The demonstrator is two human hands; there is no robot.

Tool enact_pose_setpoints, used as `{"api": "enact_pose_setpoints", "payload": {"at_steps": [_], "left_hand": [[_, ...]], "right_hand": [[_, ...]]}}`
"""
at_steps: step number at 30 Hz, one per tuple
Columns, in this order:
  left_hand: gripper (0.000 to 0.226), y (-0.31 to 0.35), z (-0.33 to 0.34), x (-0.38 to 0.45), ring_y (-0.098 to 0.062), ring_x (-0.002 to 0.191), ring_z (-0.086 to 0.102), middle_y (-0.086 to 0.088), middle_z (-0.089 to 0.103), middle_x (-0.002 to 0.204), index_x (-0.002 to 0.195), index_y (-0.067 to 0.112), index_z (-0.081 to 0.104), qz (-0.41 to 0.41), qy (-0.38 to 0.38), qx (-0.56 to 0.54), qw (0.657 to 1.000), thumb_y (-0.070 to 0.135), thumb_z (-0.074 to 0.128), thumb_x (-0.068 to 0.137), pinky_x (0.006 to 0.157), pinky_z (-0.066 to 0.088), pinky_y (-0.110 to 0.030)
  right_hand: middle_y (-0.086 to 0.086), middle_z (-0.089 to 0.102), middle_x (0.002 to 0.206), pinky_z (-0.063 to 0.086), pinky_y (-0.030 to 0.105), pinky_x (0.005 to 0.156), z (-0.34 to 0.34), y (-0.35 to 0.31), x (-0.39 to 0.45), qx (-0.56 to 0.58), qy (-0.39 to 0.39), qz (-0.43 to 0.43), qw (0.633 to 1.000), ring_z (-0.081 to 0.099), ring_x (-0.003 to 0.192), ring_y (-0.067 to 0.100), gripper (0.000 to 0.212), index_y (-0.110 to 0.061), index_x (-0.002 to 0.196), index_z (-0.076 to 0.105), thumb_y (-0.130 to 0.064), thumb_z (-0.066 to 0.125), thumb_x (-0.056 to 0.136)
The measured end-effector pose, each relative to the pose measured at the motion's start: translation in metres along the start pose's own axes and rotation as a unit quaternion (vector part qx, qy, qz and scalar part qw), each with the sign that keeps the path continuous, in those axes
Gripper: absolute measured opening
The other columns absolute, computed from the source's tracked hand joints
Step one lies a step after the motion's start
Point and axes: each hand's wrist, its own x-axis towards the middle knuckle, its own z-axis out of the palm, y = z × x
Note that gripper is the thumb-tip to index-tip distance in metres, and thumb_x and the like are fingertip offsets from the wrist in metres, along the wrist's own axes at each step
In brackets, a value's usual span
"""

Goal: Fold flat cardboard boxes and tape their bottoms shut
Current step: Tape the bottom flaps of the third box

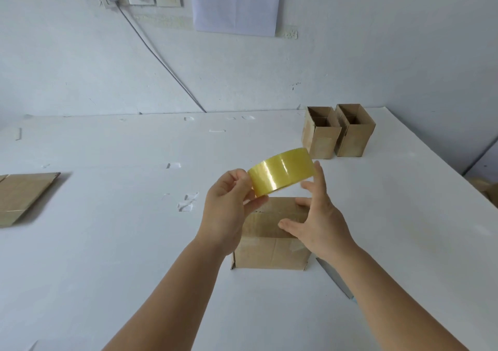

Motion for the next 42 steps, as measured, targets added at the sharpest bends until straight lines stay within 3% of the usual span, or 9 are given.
{"api": "enact_pose_setpoints", "payload": {"at_steps": [4,7,10,14,23,26,30,35,42], "left_hand": [[0.024,-0.013,-0.01,-0.001,-0.016,0.062,0.051,-0.007,0.045,0.063,0.073,0.006,0.052,-0.102,-0.044,-0.088,0.99,0.009,0.048,0.097,0.071,0.056,-0.032],[0.017,-0.016,-0.015,0.001,-0.014,0.056,0.051,-0.008,0.045,0.064,0.08,0.003,0.054,-0.133,-0.011,-0.068,0.989,0.006,0.048,0.096,0.066,0.057,-0.031],[0.018,-0.016,-0.016,0.004,-0.015,0.055,0.05,-0.007,0.044,0.06,0.077,0.005,0.054,-0.132,0.025,0.002,0.991,0.006,0.051,0.095,0.062,0.056,-0.03],[0.015,-0.019,-0.017,0.006,-0.013,0.052,0.051,-0.004,0.046,0.053,0.077,0.005,0.052,-0.097,0.079,0.102,0.987,0.004,0.052,0.092,0.06,0.056,-0.028],[0.019,-0.013,-0.029,0.007,-0.009,0.042,0.05,-0.002,0.044,0.055,0.072,0.004,0.051,-0.081,0.104,0.169,0.977,-0.001,0.044,0.089,0.071,0.059,-0.035],[0.027,-0.007,-0.035,0.007,-0.008,0.043,0.048,0.001,0.042,0.053,0.063,0.007,0.044,-0.11,0.08,0.143,0.98,-0.003,0.042,0.088,0.08,0.058,-0.037],[0.025,-0.01,-0.042,0.008,-0.011,0.055,0.045,-0.002,0.041,0.06,0.067,0.007,0.045,-0.122,0.045,0.107,0.986,0.005,0.05,0.092,0.071,0.057,-0.027],[0.028,-0.007,-0.058,0.015,-0.01,0.054,0.042,-0.001,0.038,0.06,0.066,0.009,0.044,-0.114,0.046,0.126,0.984,0.005,0.05,0.093,0.064,0.055,-0.024],[0.02,-0.002,-0.071,0.025,-0.009,0.054,0.043,-0.002,0.038,0.063,0.073,0.008,0.047,-0.116,0.021,0.214,0.97,0.01,0.053,0.093,0.064,0.055,-0.023]], "right_hand": [[-0.033,0.05,0.106,0.037,0.01,0.069,-0.003,0.002,-0.003,0.056,0.01,0.012,0.998,0.053,0.086,-0.017,0.118,-0.062,0.134,-0.012,-0.043,0.081,0.065],[-0.034,0.05,0.118,0.048,0.031,0.09,-0.004,0.003,-0.003,0.153,-0.01,0.009,0.988,0.055,0.11,-0.002,0.082,-0.047,0.137,0.021,-0.037,0.074,0.076],[-0.019,0.05,0.122,0.049,0.041,0.092,-0.004,0.0,-0.002,0.179,0.025,0.008,0.983,0.057,0.105,0.007,0.062,-0.037,0.136,0.032,-0.025,0.067,0.086],[-0.008,0.044,0.121,0.04,0.023,0.077,0.0,-0.007,0.003,0.108,0.032,-0.024,0.993,0.048,0.098,-0.01,0.052,-0.039,0.137,0.033,-0.028,0.056,0.092],[-0.004,0.053,0.095,0.032,0.025,0.052,0.001,-0.008,0.015,0.004,0.041,-0.028,0.999,0.052,0.065,0.013,0.037,-0.031,0.124,0.03,-0.023,0.05,0.094],[-0.013,0.053,0.09,0.036,0.022,0.054,0.002,-0.01,0.017,0.044,0.028,0.017,0.999,0.057,0.07,0.007,0.034,-0.028,0.114,0.037,-0.03,0.059,0.089],[-0.004,0.061,0.077,0.042,0.029,0.059,0.009,-0.011,0.011,0.027,-0.03,0.033,0.999,0.058,0.074,0.016,0.029,-0.027,0.109,0.047,-0.038,0.062,0.086],[-0.006,0.05,0.073,0.03,0.025,0.05,0.008,-0.015,0.013,-0.013,0.023,0.004,1.0,0.049,0.067,0.019,0.015,-0.019,0.103,0.04,-0.027,0.049,0.093],[0.002,0.052,0.071,0.035,0.027,0.051,0.001,-0.018,0.014,-0.002,0.036,-0.003,0.999,0.05,0.065,0.015,0.011,-0.018,0.096,0.04,-0.018,0.049,0.091]]}}
